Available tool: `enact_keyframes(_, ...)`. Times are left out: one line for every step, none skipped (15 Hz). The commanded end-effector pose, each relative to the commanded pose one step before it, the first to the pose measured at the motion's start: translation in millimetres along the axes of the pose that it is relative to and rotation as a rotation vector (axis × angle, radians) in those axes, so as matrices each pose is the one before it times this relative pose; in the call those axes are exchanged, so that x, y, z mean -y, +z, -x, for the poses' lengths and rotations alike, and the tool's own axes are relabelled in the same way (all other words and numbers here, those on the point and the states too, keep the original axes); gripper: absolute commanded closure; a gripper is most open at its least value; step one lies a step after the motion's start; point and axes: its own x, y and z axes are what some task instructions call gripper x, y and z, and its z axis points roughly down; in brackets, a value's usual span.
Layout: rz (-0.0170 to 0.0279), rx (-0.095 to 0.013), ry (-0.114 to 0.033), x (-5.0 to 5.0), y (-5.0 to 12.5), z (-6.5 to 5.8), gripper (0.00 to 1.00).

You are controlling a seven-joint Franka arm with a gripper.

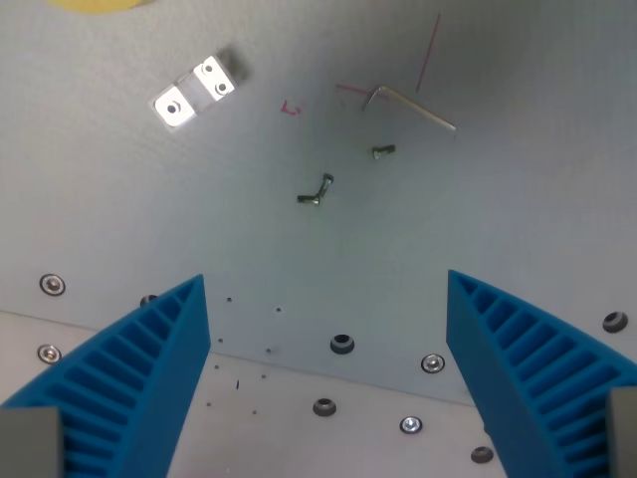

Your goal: Rotate around gripper negative y

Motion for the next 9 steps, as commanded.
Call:
enact_keyframes(0.00858,0.1813,0.0032,-1.88,-7.23,-7.27,0.00)
enact_keyframes(0.00000,0.0133,0.0000,0.00,0.00,0.00,0.00)
enact_keyframes(0.00000,0.0133,0.0000,0.00,0.00,0.00,0.00)
enact_keyframes(0.00000,0.0133,0.0000,0.00,0.00,0.00,0.00)
enact_keyframes(0.00000,0.0133,0.0000,0.00,0.00,0.00,0.00)
enact_keyframes(0.00000,0.0133,0.0000,0.00,0.00,0.00,0.00)
enact_keyframes(0.00000,0.0133,0.0000,0.00,0.00,0.00,0.00)
enact_keyframes(0.00000,0.0133,0.0000,0.00,0.00,0.00,0.00)
enact_keyframes(0.00000,0.0133,0.0000,0.00,0.00,0.00,0.00)
